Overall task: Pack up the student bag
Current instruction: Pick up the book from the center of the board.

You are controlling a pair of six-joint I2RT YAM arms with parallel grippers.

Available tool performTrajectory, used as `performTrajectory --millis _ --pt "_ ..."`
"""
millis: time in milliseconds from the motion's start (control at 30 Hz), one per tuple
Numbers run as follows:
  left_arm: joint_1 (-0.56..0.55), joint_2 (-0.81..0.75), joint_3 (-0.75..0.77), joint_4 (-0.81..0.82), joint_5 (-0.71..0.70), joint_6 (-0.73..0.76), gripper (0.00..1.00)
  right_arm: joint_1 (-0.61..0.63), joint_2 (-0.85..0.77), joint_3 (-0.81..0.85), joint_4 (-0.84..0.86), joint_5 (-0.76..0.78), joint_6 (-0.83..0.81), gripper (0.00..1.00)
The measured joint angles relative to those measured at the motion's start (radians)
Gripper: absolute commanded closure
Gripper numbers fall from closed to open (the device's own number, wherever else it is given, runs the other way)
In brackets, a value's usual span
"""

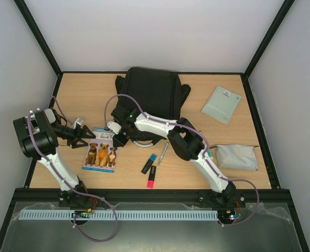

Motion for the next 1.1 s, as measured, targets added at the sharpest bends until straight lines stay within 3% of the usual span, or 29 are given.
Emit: performTrajectory --millis 600,1100 --pt "-0.001 0.069 0.022 -0.051 0.047 0.072 0.33 -0.005 -0.046 -0.109 0.089 0.044 -0.006 0.96" --pt "-0.071 0.15 0.026 -0.081 0.121 0.175 0.63 -0.007 -0.053 -0.114 0.085 0.053 -0.008 0.96"
